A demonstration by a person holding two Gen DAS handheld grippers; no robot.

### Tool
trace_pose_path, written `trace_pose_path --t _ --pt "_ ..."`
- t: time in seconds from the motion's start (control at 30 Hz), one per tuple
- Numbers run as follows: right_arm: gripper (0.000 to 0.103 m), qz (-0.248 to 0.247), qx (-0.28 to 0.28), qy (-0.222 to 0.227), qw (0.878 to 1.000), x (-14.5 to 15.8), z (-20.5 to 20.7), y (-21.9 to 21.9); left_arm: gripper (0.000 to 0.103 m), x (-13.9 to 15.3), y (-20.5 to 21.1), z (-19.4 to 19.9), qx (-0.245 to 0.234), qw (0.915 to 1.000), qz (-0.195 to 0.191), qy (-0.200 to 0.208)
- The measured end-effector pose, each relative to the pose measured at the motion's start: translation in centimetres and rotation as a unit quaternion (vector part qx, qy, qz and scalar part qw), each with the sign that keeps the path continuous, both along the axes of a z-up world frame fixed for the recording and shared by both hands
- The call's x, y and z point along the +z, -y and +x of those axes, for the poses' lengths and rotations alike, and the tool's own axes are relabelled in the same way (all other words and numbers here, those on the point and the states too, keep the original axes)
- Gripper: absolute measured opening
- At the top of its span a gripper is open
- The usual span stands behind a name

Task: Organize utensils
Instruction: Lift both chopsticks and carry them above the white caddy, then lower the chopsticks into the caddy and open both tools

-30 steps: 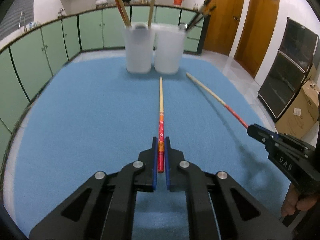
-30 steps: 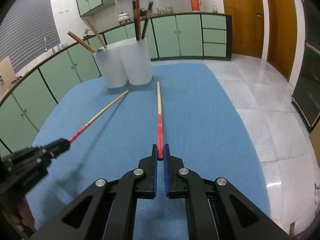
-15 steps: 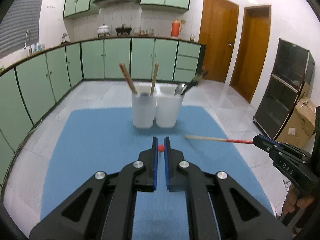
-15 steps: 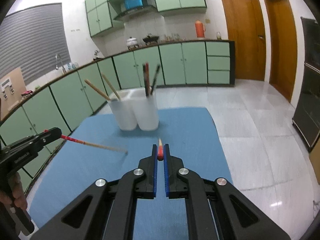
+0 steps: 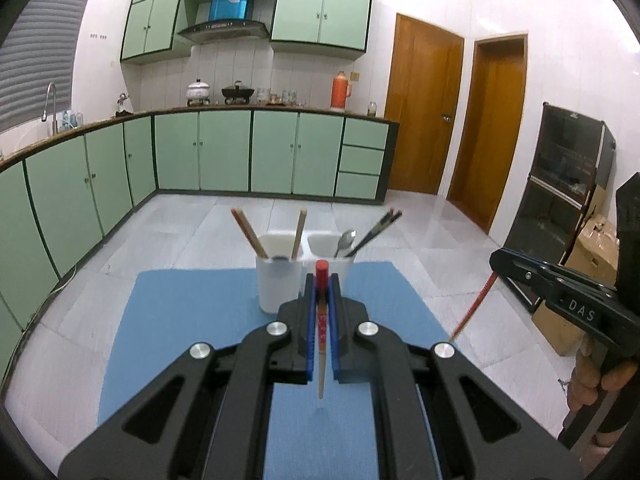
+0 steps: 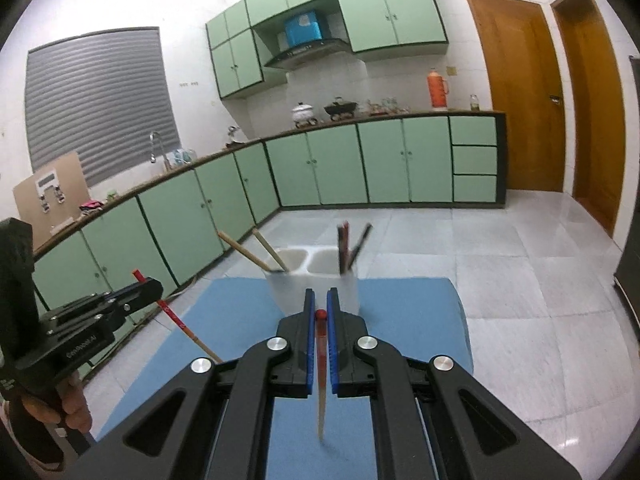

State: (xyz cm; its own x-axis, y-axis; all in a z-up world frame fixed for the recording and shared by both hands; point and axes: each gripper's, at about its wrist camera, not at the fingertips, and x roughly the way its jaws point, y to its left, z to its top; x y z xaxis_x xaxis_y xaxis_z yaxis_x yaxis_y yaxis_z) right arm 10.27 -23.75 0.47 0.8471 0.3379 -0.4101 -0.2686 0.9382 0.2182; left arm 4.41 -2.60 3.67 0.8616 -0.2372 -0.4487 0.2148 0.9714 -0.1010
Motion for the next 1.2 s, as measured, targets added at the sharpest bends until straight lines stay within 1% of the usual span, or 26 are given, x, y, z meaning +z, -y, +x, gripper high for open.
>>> trace_pose_path --t 0.23,0.4,0.57,0.7,0.77,0.87,0.97,1.13,1.2 --pt "0.006 0.003 0.023 0.029 0.999 2.7 1.3 -0.9 0.005 3.4 -0.5 0.9 0.006 0.9991 -0.002 0.042" --pt "0.006 0.001 0.032 0.064 0.997 6.0 3.6 -2.0 0.005 6.5 -1.3 2.0 0.016 0.9963 -0.006 0.084" --pt "0.006 0.001 0.032 0.097 0.995 9.4 6.6 -2.7 0.005 9.4 -1.4 4.2 0.026 0.9920 -0.014 0.122" --pt "0.006 -0.010 0.017 0.124 0.992 11.6 9.1 -3.3 0.005 10.9 -0.9 6.4 0.030 0.9898 -0.012 0.139" --pt "0.006 -0.016 0.011 0.130 0.991 12.2 10.4 -3.5 0.005 11.2 -0.6 7.9 0.029 0.9897 -0.008 0.140" --pt "0.006 -0.022 0.002 0.136 0.991 12.3 12.6 -3.9 0.005 11.0 -0.2 9.6 0.024 0.9908 -0.007 0.133" --pt "0.006 -0.022 -0.002 0.129 0.991 11.4 15.0 -4.2 0.005 10.0 0.2 12.0 0.021 0.9929 -0.001 0.117" --pt "0.006 -0.027 -0.003 0.109 0.994 8.8 18.2 -4.7 0.005 7.6 0.4 14.8 0.016 0.9955 0.008 0.093" --pt "0.006 -0.030 0.003 0.093 0.995 7.3 19.2 -5.0 0.005 6.5 0.1 15.9 0.014 0.9967 0.005 0.080"
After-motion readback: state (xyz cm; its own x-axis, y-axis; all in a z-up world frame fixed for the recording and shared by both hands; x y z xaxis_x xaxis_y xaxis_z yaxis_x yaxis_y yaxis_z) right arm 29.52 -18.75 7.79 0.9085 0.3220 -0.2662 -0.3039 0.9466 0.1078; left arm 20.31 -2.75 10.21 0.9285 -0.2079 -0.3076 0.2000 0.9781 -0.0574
